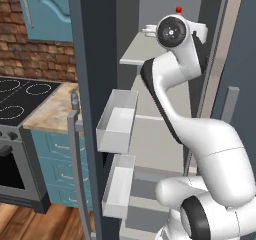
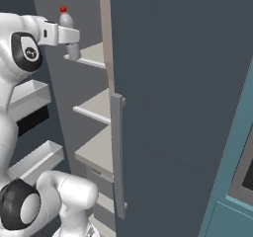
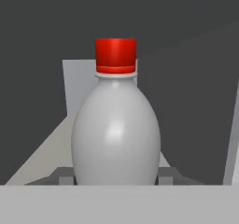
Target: Take the bottled waters from the counter and place them in the freezer to freeze. Close the freezer door after placing the bottles.
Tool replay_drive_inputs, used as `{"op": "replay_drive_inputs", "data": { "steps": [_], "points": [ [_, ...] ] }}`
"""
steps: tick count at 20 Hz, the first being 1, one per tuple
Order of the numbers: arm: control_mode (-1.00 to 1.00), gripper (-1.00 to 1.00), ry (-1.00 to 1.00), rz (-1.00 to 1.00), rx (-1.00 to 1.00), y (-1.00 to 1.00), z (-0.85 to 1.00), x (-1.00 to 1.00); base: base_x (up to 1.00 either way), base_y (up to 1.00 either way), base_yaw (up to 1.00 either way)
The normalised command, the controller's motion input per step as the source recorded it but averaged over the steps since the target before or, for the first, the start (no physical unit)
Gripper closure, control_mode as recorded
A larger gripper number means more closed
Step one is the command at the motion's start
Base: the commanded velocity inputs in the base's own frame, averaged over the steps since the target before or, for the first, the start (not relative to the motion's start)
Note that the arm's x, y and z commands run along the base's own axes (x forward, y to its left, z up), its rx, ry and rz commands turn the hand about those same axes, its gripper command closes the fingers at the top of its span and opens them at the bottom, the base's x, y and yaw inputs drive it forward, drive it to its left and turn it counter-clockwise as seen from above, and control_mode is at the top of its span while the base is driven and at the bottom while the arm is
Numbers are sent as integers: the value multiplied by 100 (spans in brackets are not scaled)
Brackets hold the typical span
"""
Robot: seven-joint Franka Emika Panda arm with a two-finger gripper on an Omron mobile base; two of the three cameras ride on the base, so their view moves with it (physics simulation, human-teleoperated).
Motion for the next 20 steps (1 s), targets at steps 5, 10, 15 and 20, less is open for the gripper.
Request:
{"op": "replay_drive_inputs", "data": {
  "steps": [5,10,15,20],
  "points": [
    [-100,100,0,0,2,-9,-5,50,0,0,0],
    [-100,100,0,0,7,-12,-13,50,0,0,0],
    [-100,100,0,0,2,-4,-14,42,0,0,0],
    [-100,100,0,0,0,0,-19,26,0,0,0]
  ]
}}
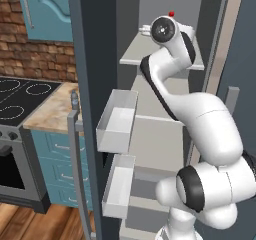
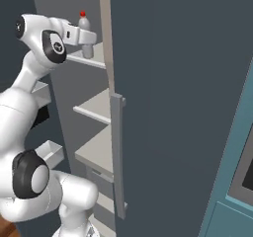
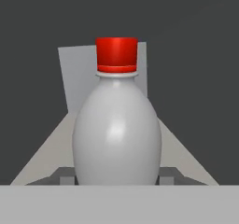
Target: Take the bottled waters from the counter and place them in the freezer to freeze. Close the freezer door after placing the bottles.
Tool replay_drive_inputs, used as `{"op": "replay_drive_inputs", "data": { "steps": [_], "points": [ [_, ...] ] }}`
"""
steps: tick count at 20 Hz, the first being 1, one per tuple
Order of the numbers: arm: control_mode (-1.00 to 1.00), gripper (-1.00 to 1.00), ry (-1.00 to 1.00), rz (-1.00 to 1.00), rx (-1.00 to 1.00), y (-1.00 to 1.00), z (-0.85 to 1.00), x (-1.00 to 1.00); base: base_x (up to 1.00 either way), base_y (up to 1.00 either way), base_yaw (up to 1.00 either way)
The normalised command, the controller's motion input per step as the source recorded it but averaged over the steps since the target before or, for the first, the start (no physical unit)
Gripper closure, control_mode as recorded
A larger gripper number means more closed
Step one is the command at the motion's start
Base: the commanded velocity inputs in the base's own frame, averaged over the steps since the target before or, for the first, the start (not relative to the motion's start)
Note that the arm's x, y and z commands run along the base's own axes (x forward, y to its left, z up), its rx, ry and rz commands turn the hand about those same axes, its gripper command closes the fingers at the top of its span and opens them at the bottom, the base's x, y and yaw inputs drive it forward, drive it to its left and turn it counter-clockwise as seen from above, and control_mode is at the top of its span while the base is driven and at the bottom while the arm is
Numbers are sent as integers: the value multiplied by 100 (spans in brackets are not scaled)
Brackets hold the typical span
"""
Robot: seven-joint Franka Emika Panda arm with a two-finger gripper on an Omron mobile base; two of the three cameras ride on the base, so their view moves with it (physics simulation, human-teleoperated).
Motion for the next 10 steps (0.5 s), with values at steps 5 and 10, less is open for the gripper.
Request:
{"op": "replay_drive_inputs", "data": {
  "steps": [5,10],
  "points": [
    [-100,100,0,0,0,0,-22,10,0,0,0],
    [-100,100,-3,0,0,-2,-22,4,0,0,0]
  ]
}}
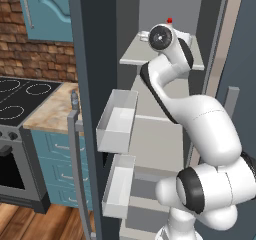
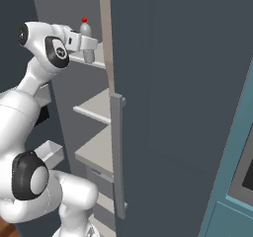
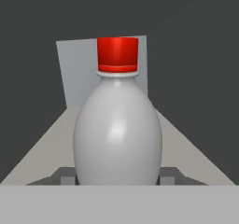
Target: Take the bottled waters from the counter and place them in the freezer to freeze. Close the freezer door after placing the bottles.
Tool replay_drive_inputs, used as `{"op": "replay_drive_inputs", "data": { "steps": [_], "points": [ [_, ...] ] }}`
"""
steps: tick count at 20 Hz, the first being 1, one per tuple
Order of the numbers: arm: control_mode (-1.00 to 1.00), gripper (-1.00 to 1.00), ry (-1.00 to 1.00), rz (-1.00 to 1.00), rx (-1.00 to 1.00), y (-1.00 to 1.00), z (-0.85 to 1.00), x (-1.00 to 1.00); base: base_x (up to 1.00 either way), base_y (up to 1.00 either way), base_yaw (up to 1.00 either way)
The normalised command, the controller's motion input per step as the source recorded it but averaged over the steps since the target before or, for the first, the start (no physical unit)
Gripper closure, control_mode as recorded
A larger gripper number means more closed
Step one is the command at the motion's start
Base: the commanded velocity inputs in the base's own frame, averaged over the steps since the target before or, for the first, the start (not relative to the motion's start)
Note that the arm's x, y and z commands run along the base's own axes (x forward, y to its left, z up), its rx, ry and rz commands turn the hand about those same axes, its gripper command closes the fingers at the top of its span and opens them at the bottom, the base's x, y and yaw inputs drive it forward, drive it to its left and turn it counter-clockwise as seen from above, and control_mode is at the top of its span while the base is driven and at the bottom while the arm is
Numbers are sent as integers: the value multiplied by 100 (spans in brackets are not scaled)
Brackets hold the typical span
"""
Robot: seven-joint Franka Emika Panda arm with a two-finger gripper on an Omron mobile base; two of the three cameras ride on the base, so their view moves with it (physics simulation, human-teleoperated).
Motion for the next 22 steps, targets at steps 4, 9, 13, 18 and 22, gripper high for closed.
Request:
{"op": "replay_drive_inputs", "data": {
  "steps": [4,9,13,18,22],
  "points": [
    [-100,100,-4,0,0,-4,-18,8,0,0,0],
    [-100,100,-1,0,0,0,-1,26,0,0,0],
    [-100,100,0,0,0,0,0,44,0,0,0],
    [-100,100,1,0,0,0,0,55,0,0,0],
    [-100,100,0,0,0,-4,-8,55,0,0,0]
  ]
}}
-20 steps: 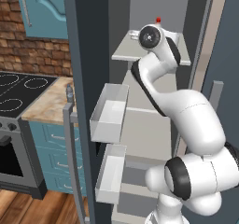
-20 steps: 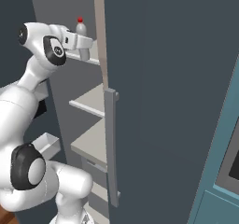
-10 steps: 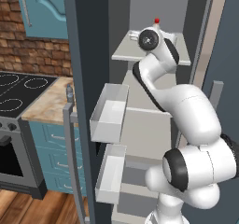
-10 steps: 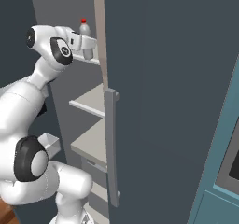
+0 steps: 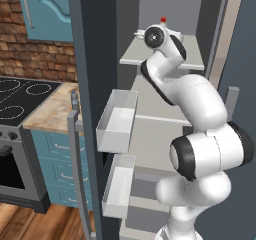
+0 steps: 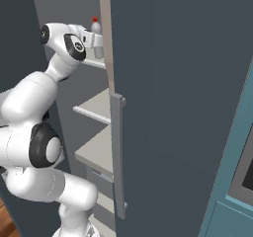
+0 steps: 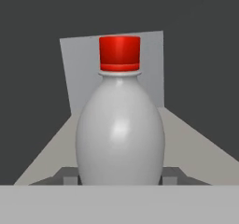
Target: Take the bottled waters from the counter and place them in the freezer to freeze. Close the freezer door after placing the bottles.
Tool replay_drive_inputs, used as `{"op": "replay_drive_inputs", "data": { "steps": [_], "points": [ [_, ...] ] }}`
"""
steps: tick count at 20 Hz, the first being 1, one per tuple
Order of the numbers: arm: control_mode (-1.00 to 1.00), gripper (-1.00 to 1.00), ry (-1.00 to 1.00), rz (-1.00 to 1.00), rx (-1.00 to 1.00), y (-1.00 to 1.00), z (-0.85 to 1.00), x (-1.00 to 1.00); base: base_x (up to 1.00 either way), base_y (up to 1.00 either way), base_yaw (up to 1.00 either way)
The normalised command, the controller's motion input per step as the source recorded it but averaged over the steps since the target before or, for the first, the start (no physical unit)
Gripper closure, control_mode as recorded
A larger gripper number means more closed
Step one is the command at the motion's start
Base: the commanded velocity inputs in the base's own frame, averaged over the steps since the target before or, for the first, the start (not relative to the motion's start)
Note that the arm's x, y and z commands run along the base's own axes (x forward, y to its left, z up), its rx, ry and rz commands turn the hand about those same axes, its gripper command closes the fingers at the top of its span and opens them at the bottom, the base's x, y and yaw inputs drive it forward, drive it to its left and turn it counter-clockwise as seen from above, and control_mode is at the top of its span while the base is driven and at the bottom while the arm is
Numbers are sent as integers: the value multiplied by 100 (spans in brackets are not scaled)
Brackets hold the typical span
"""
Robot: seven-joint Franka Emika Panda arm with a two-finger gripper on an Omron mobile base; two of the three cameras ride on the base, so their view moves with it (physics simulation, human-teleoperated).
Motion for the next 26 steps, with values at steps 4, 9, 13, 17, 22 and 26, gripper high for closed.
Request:
{"op": "replay_drive_inputs", "data": {
  "steps": [4,9,13,17,22,26],
  "points": [
    [-100,100,0,0,0,-3,-14,51,0,0,0],
    [-100,100,0,0,0,-17,-23,44,0,0,0],
    [-100,100,0,0,0,-23,-24,47,0,0,0],
    [-100,100,0,0,0,-23,-23,45,0,0,0],
    [-100,100,0,0,0,-20,-25,44,0,0,0],
    [-100,100,0,0,0,-21,-29,42,0,0,0]
  ]
}}
